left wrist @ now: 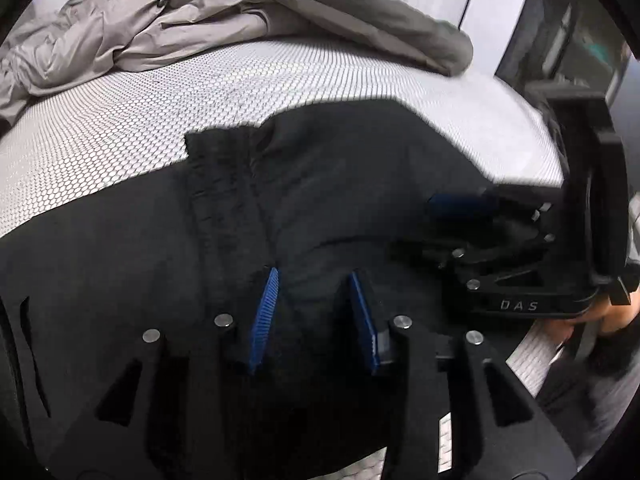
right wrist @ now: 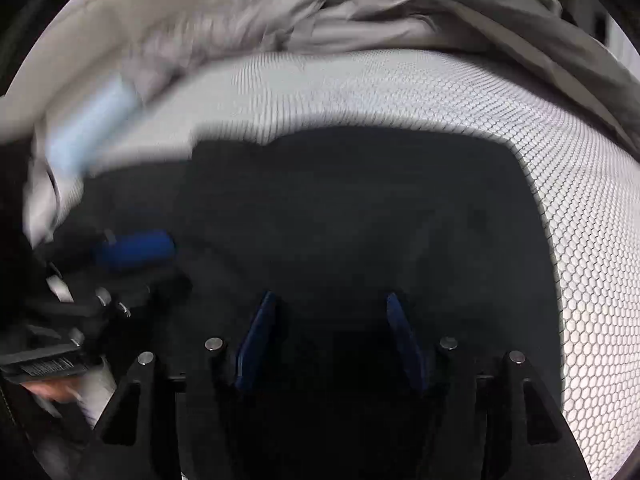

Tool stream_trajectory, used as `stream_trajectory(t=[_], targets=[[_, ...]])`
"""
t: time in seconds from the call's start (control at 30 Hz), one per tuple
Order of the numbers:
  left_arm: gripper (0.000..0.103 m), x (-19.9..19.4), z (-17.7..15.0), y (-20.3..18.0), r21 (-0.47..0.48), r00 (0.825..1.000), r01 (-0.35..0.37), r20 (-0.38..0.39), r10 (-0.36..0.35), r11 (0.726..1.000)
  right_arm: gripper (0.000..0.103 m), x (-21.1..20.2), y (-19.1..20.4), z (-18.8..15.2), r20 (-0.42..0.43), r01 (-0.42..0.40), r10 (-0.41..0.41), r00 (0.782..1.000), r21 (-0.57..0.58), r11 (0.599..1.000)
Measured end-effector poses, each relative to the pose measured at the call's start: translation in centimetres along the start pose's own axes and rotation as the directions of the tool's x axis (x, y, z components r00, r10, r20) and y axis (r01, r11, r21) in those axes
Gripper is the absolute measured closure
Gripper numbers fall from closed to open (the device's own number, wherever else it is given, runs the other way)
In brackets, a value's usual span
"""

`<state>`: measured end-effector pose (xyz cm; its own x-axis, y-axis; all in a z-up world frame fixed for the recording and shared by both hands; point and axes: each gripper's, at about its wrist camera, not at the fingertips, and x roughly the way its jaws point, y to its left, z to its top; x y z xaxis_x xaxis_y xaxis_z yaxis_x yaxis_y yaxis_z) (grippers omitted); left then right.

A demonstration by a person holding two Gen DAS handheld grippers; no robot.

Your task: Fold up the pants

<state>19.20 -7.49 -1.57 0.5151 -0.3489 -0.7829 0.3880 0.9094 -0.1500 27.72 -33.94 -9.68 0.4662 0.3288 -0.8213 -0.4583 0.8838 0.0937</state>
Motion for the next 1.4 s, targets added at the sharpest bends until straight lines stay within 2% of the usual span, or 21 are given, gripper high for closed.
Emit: stream_trajectory(t=[0.07, 0.13, 0.17, 0.27, 0.3, 0.4, 0.47, 0.6, 0.67, 0.73, 0.77, 0.83, 0.93, 0.97, 1.03, 1.17, 1.23, 1.27, 1.3, 1.37, 1.4], targets=[[0.069, -1.3, -1.2, 0.8, -0.012, 1.000, -0.006, 0.006, 0.006, 1.000, 0.043, -0.6, 0.0, -0.8, 0.012, 0.085, -0.084, 0.996, -0.057, 0.995], [0.051, -2.6, -2.6, 1.8, -0.029, 1.000, -0.019, -0.002, 0.019, 0.999, 0.040, -1.6, -2.2, -1.6, 0.017, 0.163, -0.162, 0.987, -0.028, 0.986], [0.048, -3.2, -3.2, 2.6, -0.046, 0.999, -0.038, -0.001, 0.038, 0.998, 0.040, -2.1, -3.3, -2.3, 0.024, 0.208, -0.208, 0.978, -0.016, 0.978], [0.036, -5.8, -5.0, 5.5, -0.158, 0.996, -0.070, 0.041, 0.077, 0.985, 0.037, -4.6, -5.6, -4.2, 0.072, 0.219, -0.222, 0.972, 0.055, 0.974], [0.036, -6.7, -5.5, 6.3, -0.203, 0.994, -0.075, 0.063, 0.090, 0.976, 0.035, -5.3, -5.7, -4.7, 0.087, 0.220, -0.226, 0.970, 0.072, 0.973], [0.035, -8.5, -6.2, 7.8, -0.266, 0.985, -0.079, 0.126, 0.116, 0.961, 0.028, -6.9, -5.3, -4.9, 0.138, 0.122, -0.133, 0.981, 0.081, 0.989], [0.035, -8.9, -5.9, 6.8, -0.237, 0.984, -0.055, 0.154, 0.093, 0.970, 0.028, -7.0, -3.5, -5.3, 0.151, 0.105, -0.108, 0.983, 0.028, 0.994], [0.035, -7.1, -4.1, 1.9, -0.084, 0.988, -0.004, 0.156, 0.017, 0.996, 0.028, -5.4, -1.1, -5.1, 0.143, 0.049, -0.044, 0.989, -0.036, 0.998], [0.034, -5.3, -3.9, -0.8, 0.021, 0.993, -0.013, 0.116, 0.011, 1.000, 0.028, -4.2, 0.1, -4.9, 0.106, 0.046, -0.038, 0.994, -0.068, 0.997], [0.035, -3.3, -4.4, -2.3, 0.091, 0.998, -0.061, 0.040, 0.057, 0.994, 0.028, -3.8, 0.7, -5.3, 0.082, 0.090, -0.081, 0.993, -0.111, 0.990], [0.034, -2.6, -4.9, -2.5, 0.114, 0.997, -0.083, 0.011, 0.082, 0.990, 0.028, -3.7, -0.5, -5.0, 0.076, 0.113, -0.105, 0.992, -0.115, 0.987], [0.021, -2.2, -5.6, -2.4, 0.144, 0.993, -0.119, 0.017, 0.118, 0.982, 0.028, -4.3, -2.7, -5.3, 0.069, 0.155, -0.148, 0.987, -0.100, 0.983], [0.020, -2.7, -6.5, -0.7, 0.072, 0.998, -0.062, -0.002, 0.062, 0.995, 0.024, -5.6, -6.1, -6.9, 0.068, 0.196, -0.193, 0.979, -0.042, 0.980], [0.020, -2.8, -6.6, -0.4, 0.059, 0.999, -0.054, -0.002, 0.054, 0.997, 0.024, -6.0, -7.4, -7.4, 0.062, 0.183, -0.182, 0.981, -0.002, 0.983], [0.020, -2.8, -6.4, -0.3, 0.050, 0.998, -0.054, -0.006, 0.055, 0.997, 0.024, -7.1, -10.6, -8.3, 0.064, 0.002, -0.012, 0.998, 0.156, 0.988], [0.020, -2.0, -5.5, -0.5, 0.070, 0.997, -0.080, -0.014, 0.081, 0.994, 0.033, -7.9, -15.0, -9.6, 0.122, -0.223, 0.191, 0.974, 0.358, 0.907], [0.020, -1.6, -5.1, -0.6, 0.071, 0.997, -0.080, -0.017, 0.081, 0.994, 0.053, -7.6, -15.9, -10.0, 0.158, -0.325, 0.285, 0.945, 0.398, 0.858], [0.019, -1.4, -4.9, -0.6, 0.070, 0.996, -0.081, -0.019, 0.082, 0.994, 0.074, -7.2, -15.9, -10.0, 0.174, -0.371, 0.327, 0.929, 0.415, 0.831], [0.019, -1.1, -4.7, -0.5, 0.069, 0.996, -0.080, -0.020, 0.082, 0.994, 0.088, -7.3, -15.8, -10.4, 0.165, -0.385, 0.348, 0.923, 0.419, 0.822], [0.019, -0.9, -4.5, -0.4, 0.062, 0.997, -0.073, -0.021, 0.075, 0.995, 0.096, -8.6, -14.7, -10.5, 0.172, -0.345, 0.301, 0.938, 0.379, 0.859], [0.019, -0.9, -4.4, -0.4, 0.060, 0.997, -0.070, -0.021, 0.072, 0.996, 0.096, -9.5, -14.2, -10.5, 0.195, -0.352, 0.300, 0.934, 0.353, 0.867]])
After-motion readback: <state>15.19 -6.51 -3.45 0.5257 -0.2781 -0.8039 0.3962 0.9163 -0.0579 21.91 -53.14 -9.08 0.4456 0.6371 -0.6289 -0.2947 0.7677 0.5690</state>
